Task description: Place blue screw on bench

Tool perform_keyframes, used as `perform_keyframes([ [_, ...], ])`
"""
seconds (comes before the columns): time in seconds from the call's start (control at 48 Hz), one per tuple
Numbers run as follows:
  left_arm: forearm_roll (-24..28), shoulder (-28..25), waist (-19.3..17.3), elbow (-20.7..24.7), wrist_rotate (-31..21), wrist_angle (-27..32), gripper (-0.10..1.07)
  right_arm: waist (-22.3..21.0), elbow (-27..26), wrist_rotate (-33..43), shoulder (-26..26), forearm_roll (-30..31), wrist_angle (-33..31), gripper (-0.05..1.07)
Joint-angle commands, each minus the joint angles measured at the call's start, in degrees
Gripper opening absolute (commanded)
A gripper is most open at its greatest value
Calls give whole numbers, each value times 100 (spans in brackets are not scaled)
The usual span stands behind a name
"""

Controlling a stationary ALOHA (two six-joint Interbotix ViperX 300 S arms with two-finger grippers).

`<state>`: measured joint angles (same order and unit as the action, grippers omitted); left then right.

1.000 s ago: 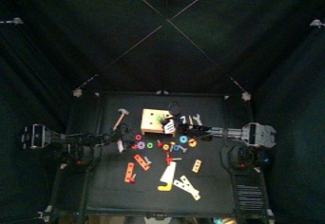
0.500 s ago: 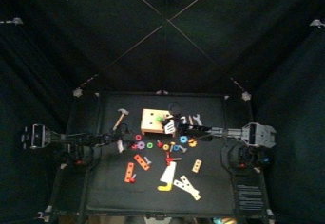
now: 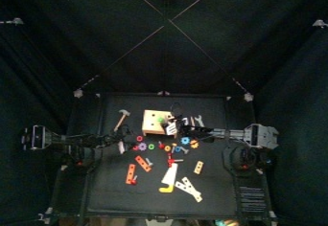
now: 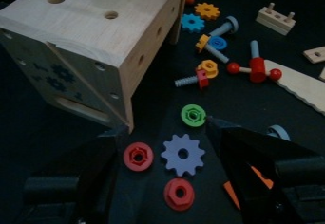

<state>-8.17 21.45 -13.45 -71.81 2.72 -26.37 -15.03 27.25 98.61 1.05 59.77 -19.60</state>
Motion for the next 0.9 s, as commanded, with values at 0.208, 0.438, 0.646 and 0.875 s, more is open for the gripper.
perform_keyframes([
  [0.208,0,0,-18,62,9,-18,98,9,-35,-18,-272,44,-105,96],
  [0.438,9,53,-18,53,9,-18,98,141,185,-53,-580,299,-149,96],
  [0.646,0,114,26,9,-9,-18,98,360,606,-88,-800,387,-185,96],
  [0.875,9,123,0,9,9,-18,98,668,1020,-88,-1072,387,-176,96],
])
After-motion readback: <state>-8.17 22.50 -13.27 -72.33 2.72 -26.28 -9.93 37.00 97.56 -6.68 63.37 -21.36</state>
